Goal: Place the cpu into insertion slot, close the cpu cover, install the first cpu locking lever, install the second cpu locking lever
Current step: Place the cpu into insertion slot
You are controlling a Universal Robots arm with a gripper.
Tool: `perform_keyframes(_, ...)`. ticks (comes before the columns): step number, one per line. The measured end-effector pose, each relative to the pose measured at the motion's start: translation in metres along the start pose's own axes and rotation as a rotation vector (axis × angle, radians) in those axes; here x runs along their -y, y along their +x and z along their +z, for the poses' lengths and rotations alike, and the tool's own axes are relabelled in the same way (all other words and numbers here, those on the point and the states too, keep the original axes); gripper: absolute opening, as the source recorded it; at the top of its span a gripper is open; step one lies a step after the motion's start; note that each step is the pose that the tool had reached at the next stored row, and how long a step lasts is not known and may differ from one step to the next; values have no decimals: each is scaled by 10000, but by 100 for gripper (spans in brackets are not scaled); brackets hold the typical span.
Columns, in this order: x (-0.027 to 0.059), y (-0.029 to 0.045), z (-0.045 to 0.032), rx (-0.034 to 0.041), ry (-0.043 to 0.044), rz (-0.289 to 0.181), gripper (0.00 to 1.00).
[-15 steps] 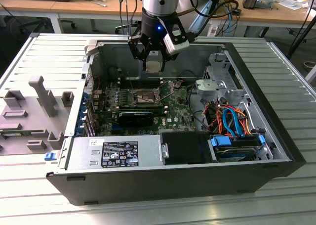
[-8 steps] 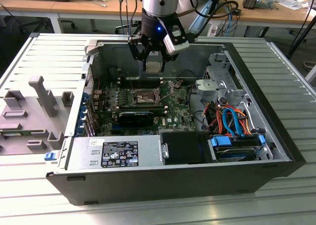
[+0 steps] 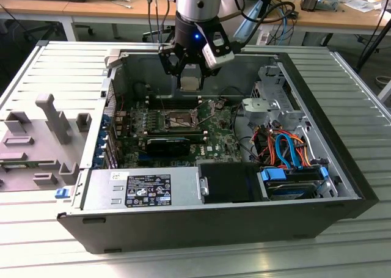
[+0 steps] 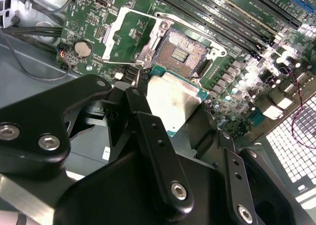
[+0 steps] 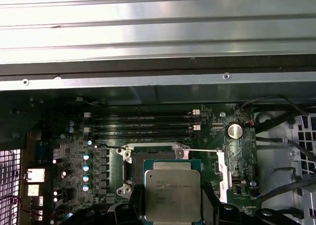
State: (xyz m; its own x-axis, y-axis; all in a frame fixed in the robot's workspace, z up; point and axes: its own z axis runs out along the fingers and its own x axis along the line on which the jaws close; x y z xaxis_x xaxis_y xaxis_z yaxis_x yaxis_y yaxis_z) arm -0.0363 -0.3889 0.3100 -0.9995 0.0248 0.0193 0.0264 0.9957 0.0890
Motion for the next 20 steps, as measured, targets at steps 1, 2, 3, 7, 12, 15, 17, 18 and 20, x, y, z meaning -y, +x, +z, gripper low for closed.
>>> perform_keyframes(1, 1, 0, 1, 0, 0, 0, 55)
perform_keyframes(2, 2, 0, 2, 0, 0, 0, 55)
perform_keyframes(3, 3, 0, 3, 0, 0, 0, 55)
perform_keyframes(7, 23, -1, 30, 0, -1, 0, 55)
perform_keyframes(12, 26, -2, 57, 0, 0, -1, 55)
perform_keyframes(15, 29, -2, 70, 0, 0, 0, 55)
perform_keyframes(17, 30, -2, 74, 0, -1, 0, 55)
perform_keyframes(18, 31, -2, 76, 0, 0, -1, 55)
perform_keyframes(20, 32, -2, 78, 0, 0, 0, 55)
